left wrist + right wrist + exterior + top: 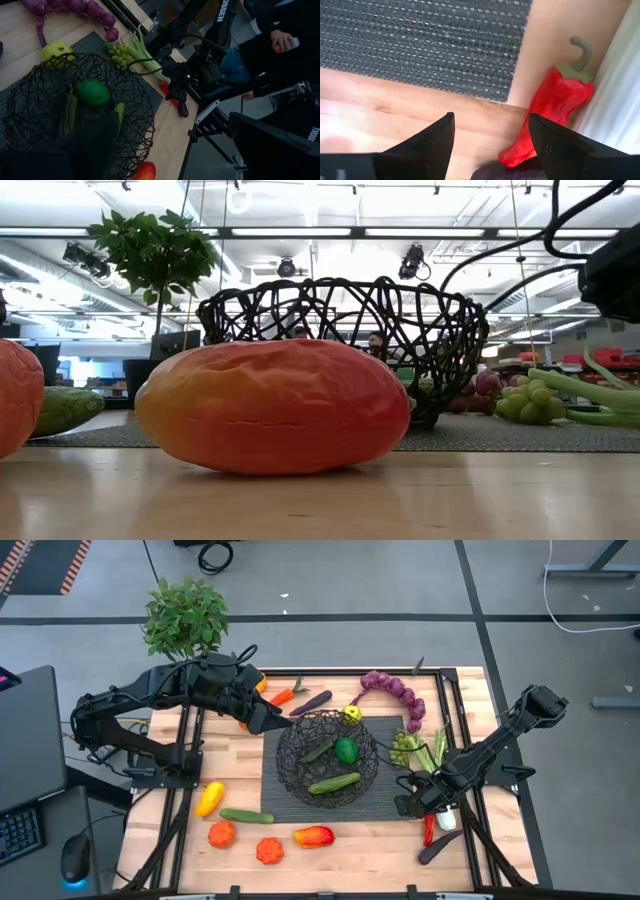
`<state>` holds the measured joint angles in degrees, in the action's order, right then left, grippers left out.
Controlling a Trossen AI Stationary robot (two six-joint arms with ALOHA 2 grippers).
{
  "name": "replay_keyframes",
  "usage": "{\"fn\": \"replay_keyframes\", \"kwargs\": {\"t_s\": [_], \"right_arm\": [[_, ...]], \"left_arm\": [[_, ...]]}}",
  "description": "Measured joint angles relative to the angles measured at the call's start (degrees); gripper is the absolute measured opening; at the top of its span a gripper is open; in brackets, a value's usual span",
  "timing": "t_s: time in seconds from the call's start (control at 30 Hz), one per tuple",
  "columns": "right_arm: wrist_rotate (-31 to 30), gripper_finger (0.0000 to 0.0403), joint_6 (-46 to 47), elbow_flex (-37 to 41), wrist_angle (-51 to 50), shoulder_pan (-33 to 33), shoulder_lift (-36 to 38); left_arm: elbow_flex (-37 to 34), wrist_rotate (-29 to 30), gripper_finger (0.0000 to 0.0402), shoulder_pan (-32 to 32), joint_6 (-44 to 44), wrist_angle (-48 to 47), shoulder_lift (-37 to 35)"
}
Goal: Build produce basket
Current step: Put the red chili pepper into the black basket
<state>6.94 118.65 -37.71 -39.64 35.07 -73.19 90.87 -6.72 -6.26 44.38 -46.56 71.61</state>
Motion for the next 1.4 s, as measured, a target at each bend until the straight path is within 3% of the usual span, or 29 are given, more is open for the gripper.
{"fn": "replay_keyframes", "kwargs": {"t_s": [0.57,1.03,1.27,1.4], "right_arm": [[3.67,0.0257,6.88,-0.07,2.69,2.49,-0.07],[8.15,0.0257,7.82,-0.24,2.93,4.96,-6.97],[7.59,0.0257,7.1,-0.16,3.74,5.9,-12.48],[4.29,0.0257,6.73,-0.33,5.68,5.92,-13.57]], "left_arm": [[0.0,-4.69,0.0382,0.0,-0.07,-0.07,-0.46],[0.0,-6.67,0.0382,0.0,-3.04,-0.04,-0.46],[0.0,-6.65,0.0382,0.0,-1.03,-0.04,-0.46],[0.0,-6.64,0.0382,0.0,0.0,-0.03,-0.46]]}}
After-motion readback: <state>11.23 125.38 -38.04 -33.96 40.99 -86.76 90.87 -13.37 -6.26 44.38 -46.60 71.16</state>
